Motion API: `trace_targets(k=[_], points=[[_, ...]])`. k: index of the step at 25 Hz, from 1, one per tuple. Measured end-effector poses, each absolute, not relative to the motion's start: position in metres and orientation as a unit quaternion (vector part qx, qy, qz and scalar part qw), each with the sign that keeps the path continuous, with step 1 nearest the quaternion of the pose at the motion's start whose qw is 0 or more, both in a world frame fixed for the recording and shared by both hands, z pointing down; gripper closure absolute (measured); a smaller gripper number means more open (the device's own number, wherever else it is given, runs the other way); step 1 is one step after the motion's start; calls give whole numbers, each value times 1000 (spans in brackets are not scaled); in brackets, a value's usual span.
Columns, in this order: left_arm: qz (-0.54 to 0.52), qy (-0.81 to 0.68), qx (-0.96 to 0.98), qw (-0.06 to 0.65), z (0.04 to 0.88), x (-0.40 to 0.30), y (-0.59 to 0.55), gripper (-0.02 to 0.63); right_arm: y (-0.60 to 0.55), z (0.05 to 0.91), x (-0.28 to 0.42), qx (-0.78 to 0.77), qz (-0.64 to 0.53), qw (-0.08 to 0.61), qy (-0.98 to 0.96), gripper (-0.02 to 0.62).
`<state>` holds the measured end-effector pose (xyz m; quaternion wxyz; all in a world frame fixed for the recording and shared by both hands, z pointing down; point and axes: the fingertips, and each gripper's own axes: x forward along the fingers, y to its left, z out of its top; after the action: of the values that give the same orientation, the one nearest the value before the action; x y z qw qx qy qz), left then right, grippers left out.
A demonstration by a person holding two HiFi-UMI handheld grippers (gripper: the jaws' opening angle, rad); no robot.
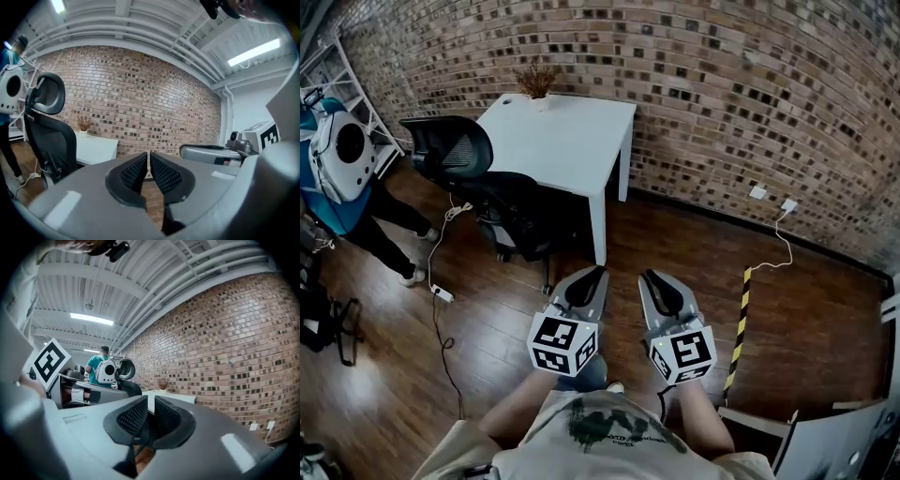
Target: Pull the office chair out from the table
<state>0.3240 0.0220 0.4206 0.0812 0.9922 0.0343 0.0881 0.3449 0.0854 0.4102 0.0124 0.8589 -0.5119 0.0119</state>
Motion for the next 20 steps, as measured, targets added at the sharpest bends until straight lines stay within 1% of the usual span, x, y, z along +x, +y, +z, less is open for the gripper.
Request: trace_targets(k=[11, 20], points=[[78, -9, 992, 99, 423, 397, -55, 586, 3, 409, 421, 832, 11, 19, -554, 561], [54, -74, 990, 108, 403, 440, -156, 584, -91, 397, 470, 800, 9, 36, -598, 546]])
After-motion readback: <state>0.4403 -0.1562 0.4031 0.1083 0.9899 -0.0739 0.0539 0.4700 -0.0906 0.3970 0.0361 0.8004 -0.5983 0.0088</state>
